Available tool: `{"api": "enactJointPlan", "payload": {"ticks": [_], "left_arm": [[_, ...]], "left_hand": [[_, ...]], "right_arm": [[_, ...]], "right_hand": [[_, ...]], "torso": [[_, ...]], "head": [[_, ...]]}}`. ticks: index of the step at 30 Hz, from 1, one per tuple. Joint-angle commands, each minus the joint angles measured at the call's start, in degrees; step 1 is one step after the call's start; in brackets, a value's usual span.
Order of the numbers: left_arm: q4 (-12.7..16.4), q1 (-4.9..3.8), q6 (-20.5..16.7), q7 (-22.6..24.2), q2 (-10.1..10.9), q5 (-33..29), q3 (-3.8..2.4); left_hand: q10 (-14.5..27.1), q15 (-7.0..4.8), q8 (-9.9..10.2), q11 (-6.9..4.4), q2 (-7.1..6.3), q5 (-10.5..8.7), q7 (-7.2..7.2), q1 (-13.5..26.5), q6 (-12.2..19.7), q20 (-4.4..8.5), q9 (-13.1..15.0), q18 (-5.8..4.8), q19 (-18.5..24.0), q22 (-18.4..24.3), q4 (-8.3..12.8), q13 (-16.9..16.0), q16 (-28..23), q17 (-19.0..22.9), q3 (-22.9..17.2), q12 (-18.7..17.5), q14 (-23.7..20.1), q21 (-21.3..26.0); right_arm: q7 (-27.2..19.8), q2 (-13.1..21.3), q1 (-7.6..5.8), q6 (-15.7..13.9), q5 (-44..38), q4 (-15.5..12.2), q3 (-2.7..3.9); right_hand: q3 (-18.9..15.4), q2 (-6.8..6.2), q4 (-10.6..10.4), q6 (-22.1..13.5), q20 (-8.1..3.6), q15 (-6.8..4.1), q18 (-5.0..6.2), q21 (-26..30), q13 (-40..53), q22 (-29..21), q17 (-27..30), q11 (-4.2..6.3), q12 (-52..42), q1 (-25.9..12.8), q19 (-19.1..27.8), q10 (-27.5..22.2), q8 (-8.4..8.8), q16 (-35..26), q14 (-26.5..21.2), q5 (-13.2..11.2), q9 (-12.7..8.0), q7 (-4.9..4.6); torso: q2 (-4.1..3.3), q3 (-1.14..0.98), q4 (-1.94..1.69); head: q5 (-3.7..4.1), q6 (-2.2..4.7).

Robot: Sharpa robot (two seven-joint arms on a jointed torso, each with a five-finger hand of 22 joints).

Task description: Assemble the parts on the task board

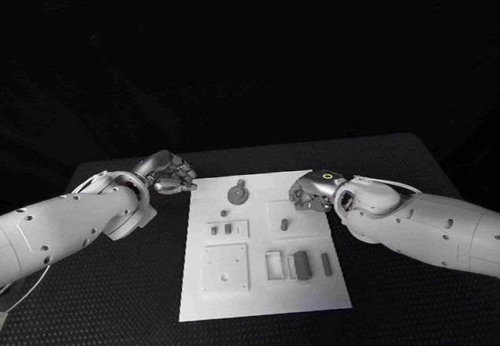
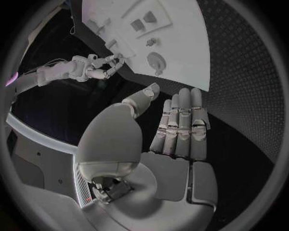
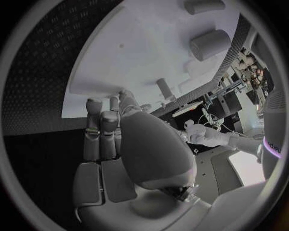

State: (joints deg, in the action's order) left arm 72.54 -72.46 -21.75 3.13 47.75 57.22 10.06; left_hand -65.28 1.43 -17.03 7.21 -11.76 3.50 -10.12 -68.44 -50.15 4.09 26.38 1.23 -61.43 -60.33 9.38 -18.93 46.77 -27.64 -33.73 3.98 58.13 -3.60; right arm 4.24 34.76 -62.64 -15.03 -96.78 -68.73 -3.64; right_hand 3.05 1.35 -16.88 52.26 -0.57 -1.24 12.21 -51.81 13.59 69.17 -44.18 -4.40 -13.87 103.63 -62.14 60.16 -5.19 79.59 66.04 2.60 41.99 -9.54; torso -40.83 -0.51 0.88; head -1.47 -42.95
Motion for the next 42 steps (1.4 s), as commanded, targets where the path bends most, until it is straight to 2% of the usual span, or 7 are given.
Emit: {"api": "enactJointPlan", "payload": {"ticks": [1, 2, 4, 15, 24, 35, 42], "left_arm": [[0.1, -0.08, 0.3, 0.4, -0.1, -0.4, -0.05], [0.1, -0.08, 0.3, 0.4, -0.1, -0.4, -0.05], [0.1, -0.08, 0.4, 0.4, -0.1, -0.4, -0.05], [0.2, -0.08, 0.5, 0.2, 0.0, -0.4, -0.05], [0.3, -0.08, 0.8, 0.3, 0.0, -0.3, -0.05], [0.4, -0.08, 0.8, 0.2, 0.0, -0.3, -0.05], [0.4, -0.08, 0.9, 0.2, 0.0, -0.2, -0.05]], "left_hand": [[0.3, -0.01, -0.3, 0.06, -0.12, -0.15, -0.03, 0.4, 0.3, 0.0, 0.0, -0.31, 0.0, 0.1, -0.4, 0.0, -0.3, -0.1, -0.1, 0.0, 0.1, -0.1], [0.3, -0.01, -0.3, 0.06, -0.12, -0.15, -0.03, 0.4, 0.3, 0.0, 0.0, -0.31, 0.0, 0.1, -0.4, 0.0, -0.3, -0.1, -0.1, 0.0, 0.1, -0.1], [0.3, -0.01, -0.3, 0.06, -0.12, -0.15, -0.03, 0.4, 0.3, 0.0, 0.0, -0.3, 0.0, 0.1, -0.4, 0.0, -0.3, -0.1, -0.1, 0.0, 0.1, -0.1], [0.4, -0.02, -0.3, 0.06, -0.18, -0.15, -0.03, 0.3, 0.3, 0.02, 0.0, -0.29, 0.0, 0.3, -0.3, 0.0, -0.4, -0.2, -0.1, 0.0, 0.1, -0.1], [0.4, -0.01, -0.3, 0.07, -0.35, -0.15, -0.05, 0.2, 0.4, 0.02, 0.0, -0.3, -0.1, 0.4, -0.3, 0.0, -0.5, -0.3, 0.0, 0.0, 0.2, -0.1], [0.5, -0.01, -0.3, 0.09, -0.43, -0.15, -0.06, 0.1, 0.4, 0.03, 0.0, -0.3, -0.1, 0.6, -0.3, 0.0, -0.5, -0.3, 0.1, 0.0, 0.2, -0.1], [0.5, -0.01, -0.3, 0.09, -0.44, -0.16, -0.07, 0.2, 0.4, 0.03, 0.0, -0.31, -0.1, 0.6, -0.3, 0.0, -0.6, -0.4, 0.1, 0.0, 0.3, -0.1]], "right_arm": [[1.0, -0.1, 0.82, 3.5, -1.4, 0.7, -0.61], [1.0, -0.2, 0.87, 3.6, -1.5, 0.7, -0.66], [0.9, -0.2, 0.93, 3.9, -1.7, 0.7, -0.72], [1.4, 0.0, 1.13, 3.6, -3.5, 0.7, -0.91], [2.5, 0.1, 1.15, 3.5, -6.9, -0.2, -1.27], [4.0, 0.1, 1.15, 3.8, -9.6, -0.9, -2.3], [4.4, 0.0, 1.16, 2.6, -9.6, -0.7, -2.51]], "right_hand": [[2.7, -0.57, 0.1, 0.7, -0.08, -0.08, 2.7, -0.2, -0.5, 0.3, -0.1, -0.68, 0.8, 0.2, 0.6, 5.2, 0.23, -0.2, 0.2, 0.1, -0.3, -0.1], [4.3, -1.44, 0.1, 0.9, -0.05, -0.1, 2.79, -0.3, -0.7, 0.5, -0.2, -0.6, 1.1, -0.4, 0.6, 5.4, 0.28, -0.2, 0.2, 0.1, -0.5, -0.07], [4.5, -1.29, 0.1, 1.0, -0.05, -0.11, 2.73, -0.3, -0.7, 0.5, -0.2, -0.6, 1.1, -0.4, 0.6, 5.5, 0.27, -0.2, 0.2, 0.1, -0.5, -0.06], [14.5, -5.7, 0.4, 1.8, -0.43, -0.29, 2.79, -1.0, -1.1, 1.2, -0.6, -0.31, 2.4, -4.6, 0.4, 7.2, 0.22, -0.1, 0.5, 0.0, -0.7, 0.19], [16.3, -8.84, 0.7, 2.5, -0.58, -0.63, 2.79, -1.3, -0.9, 1.4, -0.7, -0.06, 2.4, -5.8, 0.1, 8.1, -0.16, -0.1, 0.7, 0.1, -0.4, 0.49], [16.6, -12.49, 0.3, 2.9, -0.67, -0.75, 2.79, -1.7, -0.9, 1.5, -0.7, 0.06, 2.5, -9.2, -0.5, 8.8, -0.39, 0.0, 1.3, 0.1, -0.3, 0.63], [17.4, -13.43, 0.5, 3.3, -1.05, -1.04, 2.79, -1.8, -0.8, 1.3, -0.8, 0.34, 2.6, -12.4, -1.3, 9.5, -0.66, 0.0, 1.9, 0.1, 0.0, 0.87]], "torso": [[-0.01, 0.02, 0.02], [0.0, 0.03, 0.03], [-0.01, 0.05, -0.02], [0.0, 0.0, 0.03], [0.0, -0.04, 0.08], [-0.01, -0.04, 0.05], [-0.02, -0.09, 0.05]], "head": [[0.0, -0.05], [0.0, -0.09], [0.01, -0.12], [0.06, -0.17], [0.01, -0.31], [0.1, -0.46], [0.11, -0.48]]}}
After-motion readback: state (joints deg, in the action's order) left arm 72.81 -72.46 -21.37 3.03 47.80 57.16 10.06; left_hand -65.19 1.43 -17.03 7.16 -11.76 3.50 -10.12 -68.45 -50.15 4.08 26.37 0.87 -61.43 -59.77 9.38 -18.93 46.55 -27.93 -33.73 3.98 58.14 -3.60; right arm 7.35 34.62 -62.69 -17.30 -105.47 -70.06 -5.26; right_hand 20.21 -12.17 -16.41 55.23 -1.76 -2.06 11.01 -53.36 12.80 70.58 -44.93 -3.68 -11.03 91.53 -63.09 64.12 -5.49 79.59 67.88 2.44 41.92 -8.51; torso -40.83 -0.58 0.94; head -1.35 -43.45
